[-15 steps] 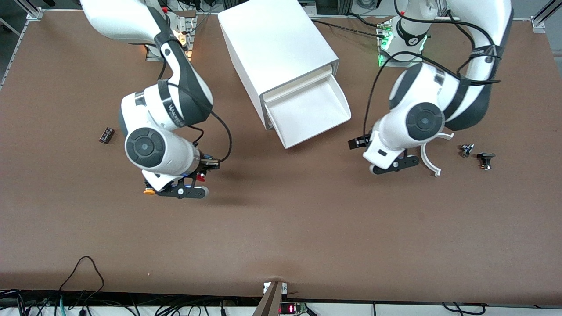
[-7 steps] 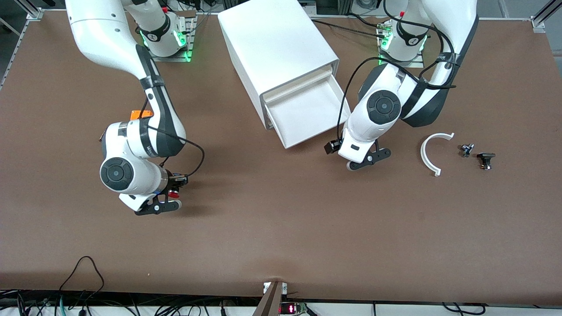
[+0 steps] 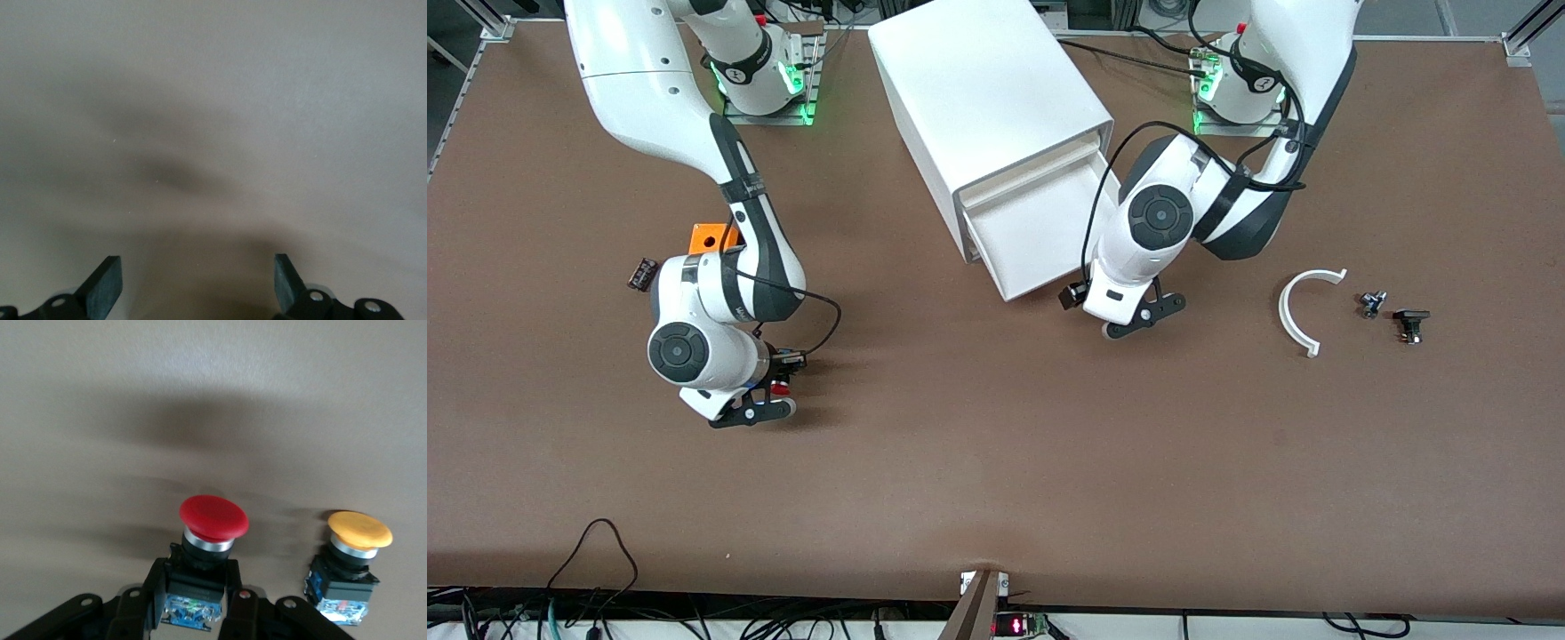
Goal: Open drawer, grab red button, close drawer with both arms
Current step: 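Lower the red button beside the yellow button while the left gripper shuts the drawer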
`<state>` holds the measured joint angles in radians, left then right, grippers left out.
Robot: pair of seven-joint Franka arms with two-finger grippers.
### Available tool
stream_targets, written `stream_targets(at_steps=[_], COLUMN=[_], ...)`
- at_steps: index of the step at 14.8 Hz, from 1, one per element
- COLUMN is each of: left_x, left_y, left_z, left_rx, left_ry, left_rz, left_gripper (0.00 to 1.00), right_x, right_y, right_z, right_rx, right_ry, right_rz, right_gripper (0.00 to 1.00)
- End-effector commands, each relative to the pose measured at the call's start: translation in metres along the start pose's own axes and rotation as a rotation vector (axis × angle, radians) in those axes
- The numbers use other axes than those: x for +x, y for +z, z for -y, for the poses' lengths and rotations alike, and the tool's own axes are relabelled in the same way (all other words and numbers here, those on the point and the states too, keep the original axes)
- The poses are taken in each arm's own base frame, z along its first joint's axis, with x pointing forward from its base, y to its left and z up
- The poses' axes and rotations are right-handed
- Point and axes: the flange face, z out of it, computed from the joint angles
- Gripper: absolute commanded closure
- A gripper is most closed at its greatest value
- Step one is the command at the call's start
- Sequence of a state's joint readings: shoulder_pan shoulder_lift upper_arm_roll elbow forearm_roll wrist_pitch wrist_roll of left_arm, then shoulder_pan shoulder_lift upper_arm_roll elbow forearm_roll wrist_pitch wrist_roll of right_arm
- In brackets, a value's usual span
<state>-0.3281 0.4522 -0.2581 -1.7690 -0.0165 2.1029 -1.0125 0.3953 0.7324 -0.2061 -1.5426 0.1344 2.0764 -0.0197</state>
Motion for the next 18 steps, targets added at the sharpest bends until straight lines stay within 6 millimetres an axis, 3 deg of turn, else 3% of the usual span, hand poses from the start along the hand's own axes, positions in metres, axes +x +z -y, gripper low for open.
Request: stream_targets(at_steps=[1, 5, 6, 7, 8, 11, 14, 18], left_x=[-0.012, -0.035, -0.049, -0.052, -0.057, -0.079, -0.1, -0.123], left_y=[0.018, 0.022, 0.023, 0.022, 0.024, 0.026, 0.027, 0.032], left_z=[0.005, -0.005, -0.013, -0.013, -0.013, -0.019, -0.026, -0.034], left_rx=[0.037, 0.046, 0.041, 0.042, 0.058, 0.066, 0.066, 0.063], left_ry=[0.007, 0.048, 0.064, 0.067, 0.071, 0.08, 0.099, 0.125], left_rz=[-0.001, 0.015, 0.025, 0.029, 0.042, 0.103, 0.144, 0.176], left_gripper=[0.0, 0.0, 0.0, 0.0, 0.0, 0.0, 0.0, 0.0], right_x=[-0.003, -0.001, -0.001, 0.0, 0.001, 0.005, 0.005, -0.01], right_y=[0.005, 0.009, 0.008, 0.007, 0.003, -0.018, -0.062, -0.12], right_z=[0.001, 0.001, 0.004, 0.003, 0.002, 0.004, 0.001, -0.005], right_rx=[0.022, 0.02, 0.022, 0.022, 0.023, 0.023, 0.03, 0.052], right_ry=[-0.027, -0.054, -0.057, -0.056, -0.053, -0.049, -0.056, -0.04], right_rz=[-0.006, -0.015, -0.016, -0.021, -0.027, -0.057, -0.12, -0.149], right_gripper=[1.0, 0.96, 0.74, 0.29, 0.01, 0.01, 0.01, 0.0])
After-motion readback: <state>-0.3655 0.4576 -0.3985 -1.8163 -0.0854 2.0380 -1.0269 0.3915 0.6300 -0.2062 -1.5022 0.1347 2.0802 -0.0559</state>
